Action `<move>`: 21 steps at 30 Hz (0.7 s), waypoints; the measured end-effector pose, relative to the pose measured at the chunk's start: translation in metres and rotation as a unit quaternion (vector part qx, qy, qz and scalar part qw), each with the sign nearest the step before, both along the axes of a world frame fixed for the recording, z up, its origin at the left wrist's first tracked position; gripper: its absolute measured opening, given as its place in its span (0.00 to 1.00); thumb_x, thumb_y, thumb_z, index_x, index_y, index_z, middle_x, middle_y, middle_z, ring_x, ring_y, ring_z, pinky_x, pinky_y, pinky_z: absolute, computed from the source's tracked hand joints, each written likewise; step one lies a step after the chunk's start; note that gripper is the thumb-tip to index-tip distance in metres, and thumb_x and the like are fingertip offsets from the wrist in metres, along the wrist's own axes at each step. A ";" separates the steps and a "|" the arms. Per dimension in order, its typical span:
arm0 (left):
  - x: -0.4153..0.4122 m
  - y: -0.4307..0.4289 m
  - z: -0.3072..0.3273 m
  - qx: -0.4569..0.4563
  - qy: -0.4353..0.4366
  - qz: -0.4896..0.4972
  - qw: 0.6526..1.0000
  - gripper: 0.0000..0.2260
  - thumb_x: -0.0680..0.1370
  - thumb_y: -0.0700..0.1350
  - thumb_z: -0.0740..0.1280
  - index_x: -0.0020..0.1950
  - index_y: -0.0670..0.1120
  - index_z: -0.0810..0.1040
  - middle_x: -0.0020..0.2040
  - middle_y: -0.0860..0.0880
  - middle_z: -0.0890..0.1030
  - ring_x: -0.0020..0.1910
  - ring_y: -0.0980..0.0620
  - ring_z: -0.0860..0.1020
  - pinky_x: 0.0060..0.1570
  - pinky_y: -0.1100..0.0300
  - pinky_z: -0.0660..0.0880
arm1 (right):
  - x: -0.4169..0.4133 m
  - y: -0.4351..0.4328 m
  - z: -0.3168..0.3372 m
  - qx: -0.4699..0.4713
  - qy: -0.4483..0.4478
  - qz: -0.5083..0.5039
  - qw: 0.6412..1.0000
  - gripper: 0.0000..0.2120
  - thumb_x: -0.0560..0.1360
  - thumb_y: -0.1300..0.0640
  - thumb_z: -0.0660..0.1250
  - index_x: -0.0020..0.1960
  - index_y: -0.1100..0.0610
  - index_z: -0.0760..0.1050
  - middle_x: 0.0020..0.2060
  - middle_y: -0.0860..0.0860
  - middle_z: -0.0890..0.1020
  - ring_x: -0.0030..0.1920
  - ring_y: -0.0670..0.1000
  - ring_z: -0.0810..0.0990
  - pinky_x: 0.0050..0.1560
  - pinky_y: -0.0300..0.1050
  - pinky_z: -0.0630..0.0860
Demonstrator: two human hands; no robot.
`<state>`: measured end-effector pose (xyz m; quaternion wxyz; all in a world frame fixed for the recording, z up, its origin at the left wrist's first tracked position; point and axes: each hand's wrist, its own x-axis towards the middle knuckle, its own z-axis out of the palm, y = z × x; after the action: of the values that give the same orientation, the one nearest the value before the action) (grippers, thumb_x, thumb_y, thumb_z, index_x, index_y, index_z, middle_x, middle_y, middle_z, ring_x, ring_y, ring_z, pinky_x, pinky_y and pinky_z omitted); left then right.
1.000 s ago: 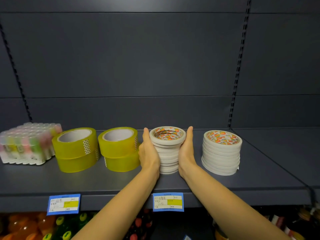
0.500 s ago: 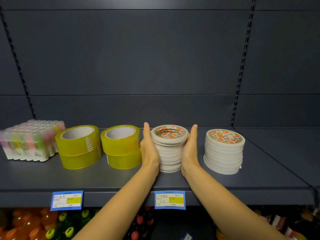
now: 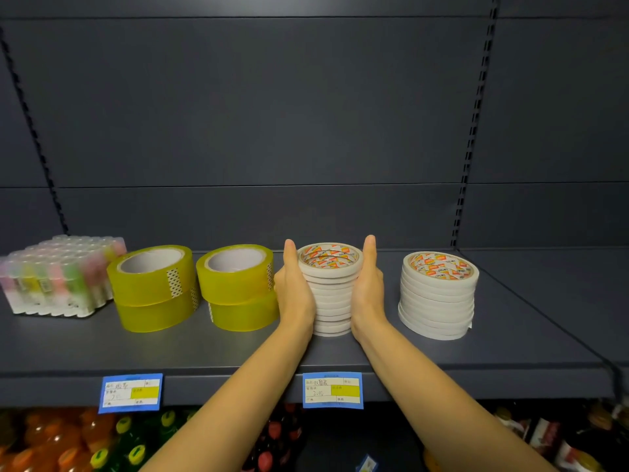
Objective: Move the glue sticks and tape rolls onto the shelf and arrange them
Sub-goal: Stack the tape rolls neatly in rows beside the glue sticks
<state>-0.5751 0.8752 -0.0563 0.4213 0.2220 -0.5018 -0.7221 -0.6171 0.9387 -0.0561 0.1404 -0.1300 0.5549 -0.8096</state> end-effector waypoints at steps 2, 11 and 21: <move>0.001 0.000 -0.001 -0.001 0.003 -0.009 1.000 0.23 0.77 0.62 0.55 0.37 0.49 0.82 0.36 0.49 0.85 0.42 0.50 0.83 0.44 0.56 0.79 | 0.002 0.001 0.000 0.009 -0.002 -0.003 1.000 0.32 0.76 0.33 0.50 0.55 0.56 0.80 0.45 0.52 0.85 0.45 0.50 0.84 0.44 0.44 0.81; 0.003 0.005 0.000 0.002 -0.012 -0.021 1.000 0.26 0.77 0.65 0.54 0.37 0.50 0.83 0.39 0.48 0.85 0.46 0.48 0.83 0.56 0.48 0.77 | 0.011 0.004 -0.002 0.063 -0.024 -0.030 0.997 0.37 0.74 0.29 0.44 0.62 0.54 0.76 0.59 0.54 0.80 0.60 0.55 0.77 0.65 0.56 0.71; -0.003 0.019 0.002 -0.004 -0.057 -0.031 0.998 0.28 0.76 0.66 0.51 0.45 0.48 0.83 0.44 0.45 0.85 0.49 0.46 0.82 0.61 0.44 0.73 | 0.005 0.014 -0.001 0.090 -0.011 -0.061 0.994 0.37 0.75 0.31 0.41 0.66 0.54 0.73 0.62 0.54 0.78 0.62 0.55 0.76 0.67 0.56 0.70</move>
<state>-0.5782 0.8944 -0.0538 0.3706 0.2456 -0.5343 -0.7189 -0.6125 0.9532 -0.0572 0.1079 -0.0741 0.6307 -0.7649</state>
